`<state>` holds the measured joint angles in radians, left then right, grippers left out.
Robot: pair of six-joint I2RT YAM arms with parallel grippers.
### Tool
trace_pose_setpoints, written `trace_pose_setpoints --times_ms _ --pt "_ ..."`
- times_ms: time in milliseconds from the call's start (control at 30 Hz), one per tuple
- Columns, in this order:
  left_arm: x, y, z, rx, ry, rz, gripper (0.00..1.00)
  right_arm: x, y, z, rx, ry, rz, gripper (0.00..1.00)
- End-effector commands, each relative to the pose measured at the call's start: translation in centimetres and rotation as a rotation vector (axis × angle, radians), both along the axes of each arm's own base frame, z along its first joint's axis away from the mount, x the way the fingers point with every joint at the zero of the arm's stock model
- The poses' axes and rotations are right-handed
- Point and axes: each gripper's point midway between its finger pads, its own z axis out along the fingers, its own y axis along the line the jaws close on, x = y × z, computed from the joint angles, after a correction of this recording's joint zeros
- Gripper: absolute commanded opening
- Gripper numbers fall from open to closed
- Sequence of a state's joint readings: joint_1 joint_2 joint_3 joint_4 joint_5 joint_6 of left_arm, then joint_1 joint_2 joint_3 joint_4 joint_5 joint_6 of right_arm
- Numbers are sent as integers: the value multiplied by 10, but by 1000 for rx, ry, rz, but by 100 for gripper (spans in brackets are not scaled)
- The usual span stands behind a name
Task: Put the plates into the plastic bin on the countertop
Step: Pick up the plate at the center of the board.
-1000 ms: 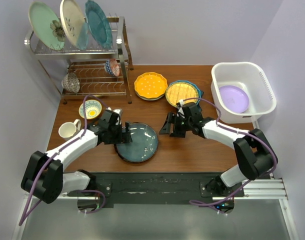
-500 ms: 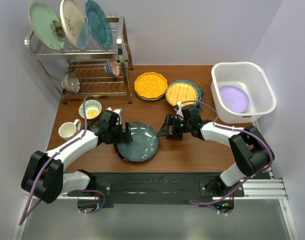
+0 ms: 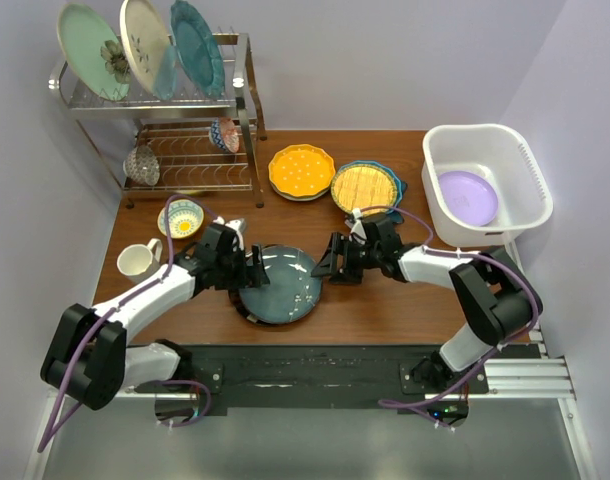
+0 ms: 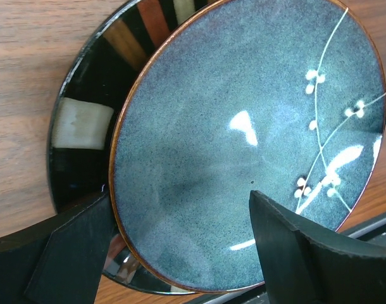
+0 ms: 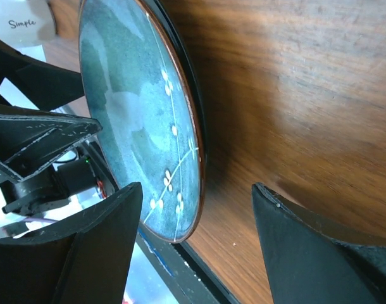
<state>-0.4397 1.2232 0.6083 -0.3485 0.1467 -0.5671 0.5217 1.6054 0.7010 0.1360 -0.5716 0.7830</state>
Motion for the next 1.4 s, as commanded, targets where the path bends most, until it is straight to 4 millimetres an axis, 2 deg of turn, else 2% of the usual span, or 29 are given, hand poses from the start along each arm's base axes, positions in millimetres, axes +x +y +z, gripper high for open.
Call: trace_pose_setpoints --times_ms 0,433,733,1000,1167,1300,1367 --pt "-3 -15 4 -86 2 -24 88 -6 9 1 65 17 25 73" --pt "-2 -27 2 -135 -8 -62 88 -8 17 -1 142 53 33 70" --pt "-1 -38 7 -172 -26 -102 88 -8 19 -1 158 63 35 62" --pt "-4 -50 3 -164 -12 -135 88 -8 20 -3 159 70 34 50" --pt "1 -47 7 -130 -27 -122 89 -8 18 -4 139 72 32 41" --pt "2 -43 8 -107 -34 -115 89 -8 17 -4 124 65 38 26" --pt "3 -42 9 -102 -39 -112 89 -9 16 -4 120 65 39 22"
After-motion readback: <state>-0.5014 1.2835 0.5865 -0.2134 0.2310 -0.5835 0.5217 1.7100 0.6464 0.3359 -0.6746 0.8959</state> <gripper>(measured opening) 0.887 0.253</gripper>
